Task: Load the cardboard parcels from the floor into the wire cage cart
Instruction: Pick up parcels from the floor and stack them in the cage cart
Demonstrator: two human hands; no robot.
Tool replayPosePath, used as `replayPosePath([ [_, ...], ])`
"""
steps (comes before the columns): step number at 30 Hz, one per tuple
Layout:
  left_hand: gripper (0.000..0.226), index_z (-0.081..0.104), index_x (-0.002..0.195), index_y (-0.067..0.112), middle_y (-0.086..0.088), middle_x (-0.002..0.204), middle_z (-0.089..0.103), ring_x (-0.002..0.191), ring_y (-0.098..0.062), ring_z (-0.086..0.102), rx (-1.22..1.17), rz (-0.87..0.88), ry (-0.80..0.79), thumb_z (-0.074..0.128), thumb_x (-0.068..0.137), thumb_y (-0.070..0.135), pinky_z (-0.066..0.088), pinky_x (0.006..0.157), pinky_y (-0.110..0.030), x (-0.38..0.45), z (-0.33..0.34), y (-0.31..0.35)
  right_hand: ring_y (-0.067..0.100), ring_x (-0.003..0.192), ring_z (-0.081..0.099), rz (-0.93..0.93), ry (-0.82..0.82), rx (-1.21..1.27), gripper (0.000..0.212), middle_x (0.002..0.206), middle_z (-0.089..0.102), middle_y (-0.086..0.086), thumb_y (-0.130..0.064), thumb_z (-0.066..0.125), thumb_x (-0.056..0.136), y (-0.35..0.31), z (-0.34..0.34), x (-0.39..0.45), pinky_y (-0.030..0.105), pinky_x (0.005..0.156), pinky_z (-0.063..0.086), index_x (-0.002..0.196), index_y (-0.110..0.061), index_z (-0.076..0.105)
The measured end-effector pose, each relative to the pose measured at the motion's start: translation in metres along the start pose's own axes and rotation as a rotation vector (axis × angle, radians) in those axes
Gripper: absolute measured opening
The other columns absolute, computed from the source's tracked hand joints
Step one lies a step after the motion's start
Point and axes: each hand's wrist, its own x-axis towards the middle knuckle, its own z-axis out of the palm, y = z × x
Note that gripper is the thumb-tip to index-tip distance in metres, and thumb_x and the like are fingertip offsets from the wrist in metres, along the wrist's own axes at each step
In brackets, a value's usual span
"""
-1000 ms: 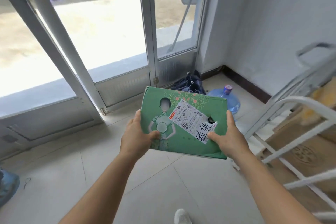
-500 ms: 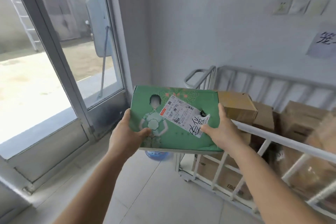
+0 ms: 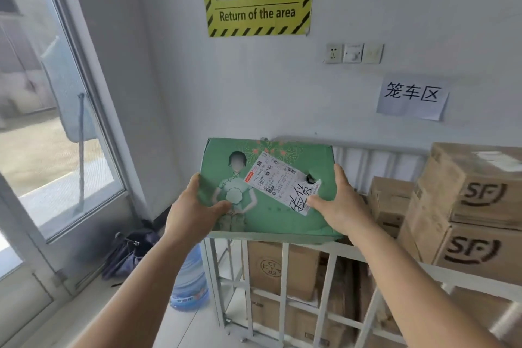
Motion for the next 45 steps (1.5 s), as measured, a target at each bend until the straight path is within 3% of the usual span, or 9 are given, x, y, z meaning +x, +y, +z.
replayPosePath([
  [6, 0.077, 0.033, 0.145, 0.025, 0.004, 0.105, 0.060, 0.087, -0.022, 0.060, -0.002, 0.018, -0.005, 0.074, 0.081, 0.034, 0.046, 0.073, -0.030, 0.033, 0.047, 0.043, 0.025, 0.133, 0.045, 0.013, 0.005, 0.021, 0.095, 0.159, 0.027, -0.002, -0.040, 0.065, 0.090, 0.031, -0.035, 0.047, 0.033, 0.085, 0.046, 0.156, -0.031, -0.002],
  [12, 0.084, 0.027, 0.149, 0.030, 0.000, 0.120, 0.064, 0.089, -0.023, 0.066, 0.005, 0.023, -0.048, 0.074, 0.080, 0.036, 0.057, 0.079, -0.039, 0.081, 0.085, 0.055, 0.022, 0.115, 0.054, 0.063, 0.001, 0.055, 0.093, 0.155, 0.035, -0.003, -0.036, 0.065, 0.091, 0.051, -0.038, 0.096, 0.029, 0.074, 0.046, 0.156, -0.031, -0.001],
  [17, 0.074, 0.033, 0.145, 0.028, 0.005, 0.106, 0.059, 0.076, -0.013, 0.062, -0.068, 0.040, -0.114, 0.073, 0.083, 0.028, 0.048, 0.059, -0.026, 0.137, 0.117, 0.065, 0.018, 0.091, 0.055, 0.132, 0.048, 0.028, 0.092, 0.156, 0.033, -0.001, -0.036, 0.064, 0.092, 0.059, -0.034, 0.145, 0.028, 0.064, 0.046, 0.156, -0.031, -0.002],
  [22, 0.080, 0.028, 0.148, 0.028, 0.000, 0.121, 0.062, 0.092, -0.023, 0.064, -0.054, 0.107, -0.172, 0.073, 0.083, 0.035, 0.054, 0.070, -0.034, 0.205, 0.149, 0.085, 0.017, 0.091, 0.054, 0.184, 0.147, 0.016, 0.092, 0.149, 0.043, -0.002, -0.036, 0.065, 0.091, 0.063, -0.039, 0.198, 0.028, 0.060, 0.044, 0.156, -0.032, 0.001],
  [26, 0.071, 0.036, 0.141, 0.028, 0.000, 0.117, 0.063, 0.092, -0.025, 0.065, -0.128, 0.166, -0.238, 0.074, 0.081, 0.030, 0.057, 0.079, -0.045, 0.249, 0.178, 0.105, 0.018, 0.094, 0.061, 0.229, 0.229, 0.047, 0.087, 0.138, 0.053, -0.005, -0.034, 0.066, 0.089, 0.074, -0.046, 0.232, 0.034, 0.072, 0.054, 0.154, -0.034, 0.009],
  [33, 0.071, 0.036, 0.142, 0.025, -0.001, 0.123, 0.061, 0.094, -0.023, 0.062, -0.123, 0.246, -0.312, 0.072, 0.081, 0.031, 0.054, 0.071, -0.037, 0.307, 0.243, 0.130, 0.019, 0.102, 0.063, 0.301, 0.310, 0.141, 0.090, 0.136, 0.055, -0.011, -0.035, 0.071, 0.082, 0.109, -0.055, 0.282, 0.043, 0.086, 0.055, 0.151, -0.040, 0.013],
  [36, 0.074, 0.032, 0.146, 0.026, -0.002, 0.123, 0.059, 0.089, -0.022, 0.061, -0.102, 0.238, -0.321, 0.071, 0.083, 0.032, 0.047, 0.060, -0.030, 0.328, 0.273, 0.139, 0.018, 0.094, 0.066, 0.316, 0.307, 0.165, 0.091, 0.134, 0.056, -0.011, -0.034, 0.070, 0.080, 0.128, -0.060, 0.310, 0.044, 0.082, 0.057, 0.150, -0.041, 0.013],
  [42, 0.079, 0.026, 0.149, 0.029, 0.001, 0.120, 0.060, 0.094, -0.023, 0.061, -0.102, 0.163, -0.323, 0.071, 0.084, 0.028, 0.050, 0.072, -0.033, 0.368, 0.324, 0.156, 0.017, 0.096, 0.064, 0.313, 0.250, 0.213, 0.091, 0.128, 0.056, -0.013, -0.029, 0.071, 0.083, 0.163, -0.064, 0.378, 0.044, 0.088, 0.054, 0.153, -0.037, 0.012],
  [45, 0.077, 0.028, 0.148, 0.029, 0.003, 0.114, 0.058, 0.087, -0.020, 0.060, -0.078, 0.124, -0.308, 0.071, 0.085, 0.026, 0.048, 0.065, -0.029, 0.386, 0.346, 0.164, 0.015, 0.090, 0.067, 0.323, 0.212, 0.239, 0.084, 0.121, 0.060, -0.014, -0.033, 0.073, 0.078, 0.184, -0.063, 0.416, 0.046, 0.085, 0.056, 0.146, -0.035, 0.023],
])
